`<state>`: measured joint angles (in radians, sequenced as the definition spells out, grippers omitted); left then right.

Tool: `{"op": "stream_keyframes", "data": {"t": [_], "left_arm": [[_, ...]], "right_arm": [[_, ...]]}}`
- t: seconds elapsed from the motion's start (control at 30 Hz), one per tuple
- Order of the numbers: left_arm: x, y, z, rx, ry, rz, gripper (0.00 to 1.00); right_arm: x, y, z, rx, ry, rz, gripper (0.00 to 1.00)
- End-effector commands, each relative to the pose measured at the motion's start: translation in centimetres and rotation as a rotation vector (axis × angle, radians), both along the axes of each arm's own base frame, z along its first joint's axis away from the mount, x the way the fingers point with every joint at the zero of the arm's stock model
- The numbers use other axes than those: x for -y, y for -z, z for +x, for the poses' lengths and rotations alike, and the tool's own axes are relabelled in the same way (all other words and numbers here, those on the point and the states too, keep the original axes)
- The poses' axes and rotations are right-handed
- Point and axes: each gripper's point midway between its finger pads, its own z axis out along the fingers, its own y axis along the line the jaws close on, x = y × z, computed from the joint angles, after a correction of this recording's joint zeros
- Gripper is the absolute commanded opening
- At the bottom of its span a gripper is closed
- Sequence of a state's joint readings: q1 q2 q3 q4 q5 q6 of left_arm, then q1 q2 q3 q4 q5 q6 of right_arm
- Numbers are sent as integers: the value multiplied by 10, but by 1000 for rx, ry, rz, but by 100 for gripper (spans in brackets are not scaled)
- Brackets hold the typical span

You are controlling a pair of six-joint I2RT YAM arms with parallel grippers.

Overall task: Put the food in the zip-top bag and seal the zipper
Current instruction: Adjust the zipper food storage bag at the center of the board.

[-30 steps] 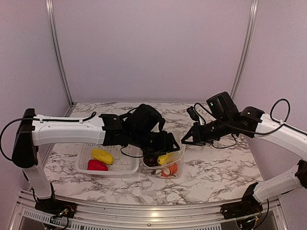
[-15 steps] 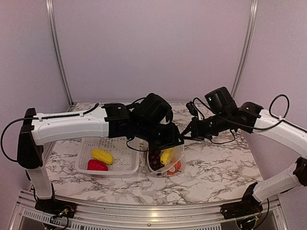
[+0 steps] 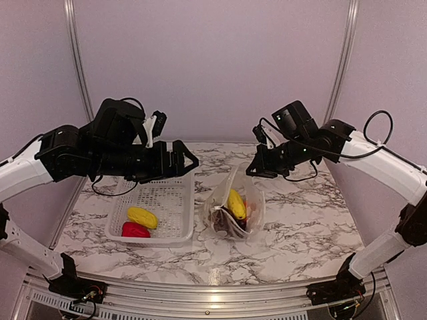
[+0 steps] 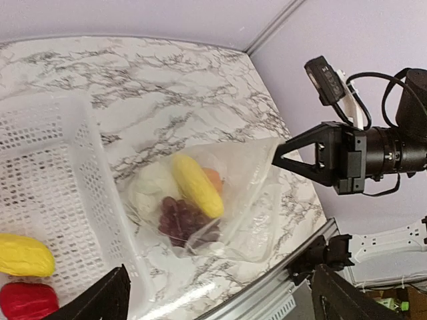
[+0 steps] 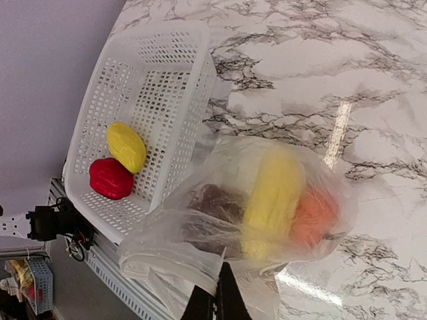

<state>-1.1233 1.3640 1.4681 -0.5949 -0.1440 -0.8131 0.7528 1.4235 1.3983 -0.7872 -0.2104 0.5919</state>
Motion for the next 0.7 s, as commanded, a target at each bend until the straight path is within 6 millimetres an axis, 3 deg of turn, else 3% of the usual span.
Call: {"op": "stream_keyframes", "data": {"t": [0.0,0.1,0.3,0.5,0.67], "left_arm": [[-96,-6,31,236,-228,196,99],[-119,12,38,239,-212,227,99],[-128,59,29,143,-150,355,96],[-129,100,24,20,-125,501,84],[-131,118,28,3,-115,586,84]], "right_arm": [[8,-17,22,61,69,-72,0],[13,-21,37,75,88,-111,0],[34,-48,64,147,103,-110,0],[81,-44,85,186,99,-282,0],[118,-25,72,157,137,-376,0]]}}
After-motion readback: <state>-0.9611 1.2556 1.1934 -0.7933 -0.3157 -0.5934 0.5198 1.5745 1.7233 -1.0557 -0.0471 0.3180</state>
